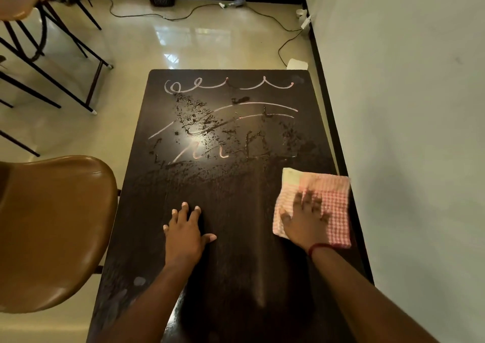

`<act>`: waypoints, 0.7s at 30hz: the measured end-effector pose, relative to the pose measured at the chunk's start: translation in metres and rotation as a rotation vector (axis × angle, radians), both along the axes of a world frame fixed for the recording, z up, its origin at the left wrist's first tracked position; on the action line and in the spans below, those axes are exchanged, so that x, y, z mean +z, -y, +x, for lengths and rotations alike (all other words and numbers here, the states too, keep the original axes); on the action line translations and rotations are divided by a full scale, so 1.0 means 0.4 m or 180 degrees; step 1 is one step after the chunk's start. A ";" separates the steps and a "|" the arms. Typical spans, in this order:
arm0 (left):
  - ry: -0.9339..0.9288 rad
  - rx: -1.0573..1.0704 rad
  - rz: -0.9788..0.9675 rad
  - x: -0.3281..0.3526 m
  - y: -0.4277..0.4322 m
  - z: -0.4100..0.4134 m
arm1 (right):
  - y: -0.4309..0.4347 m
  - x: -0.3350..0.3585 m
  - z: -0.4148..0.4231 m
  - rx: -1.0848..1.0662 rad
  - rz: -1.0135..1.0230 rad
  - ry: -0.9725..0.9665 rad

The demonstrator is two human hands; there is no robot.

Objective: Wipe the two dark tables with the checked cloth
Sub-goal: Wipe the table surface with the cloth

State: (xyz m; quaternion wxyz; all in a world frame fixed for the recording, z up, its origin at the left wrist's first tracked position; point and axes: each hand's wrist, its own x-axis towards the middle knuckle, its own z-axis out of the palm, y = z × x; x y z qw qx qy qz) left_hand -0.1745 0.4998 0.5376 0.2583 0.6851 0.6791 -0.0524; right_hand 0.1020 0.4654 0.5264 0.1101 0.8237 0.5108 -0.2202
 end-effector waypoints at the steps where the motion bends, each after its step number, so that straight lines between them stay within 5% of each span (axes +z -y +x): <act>1: -0.0012 -0.0007 -0.0002 0.001 0.000 0.000 | -0.013 -0.003 -0.041 0.0142 0.0014 -0.0088; 7: 0.0001 -0.0096 -0.0029 -0.002 0.004 -0.016 | -0.136 -0.010 -0.131 0.0688 0.0019 -0.0412; 14: 0.0501 -0.0349 0.0056 0.019 -0.005 -0.103 | -0.068 -0.023 -0.027 -0.0256 0.0140 -0.0082; 21: 0.0531 0.0164 0.0433 0.021 0.030 -0.281 | 0.050 -0.006 -0.358 0.0617 0.0066 -0.0063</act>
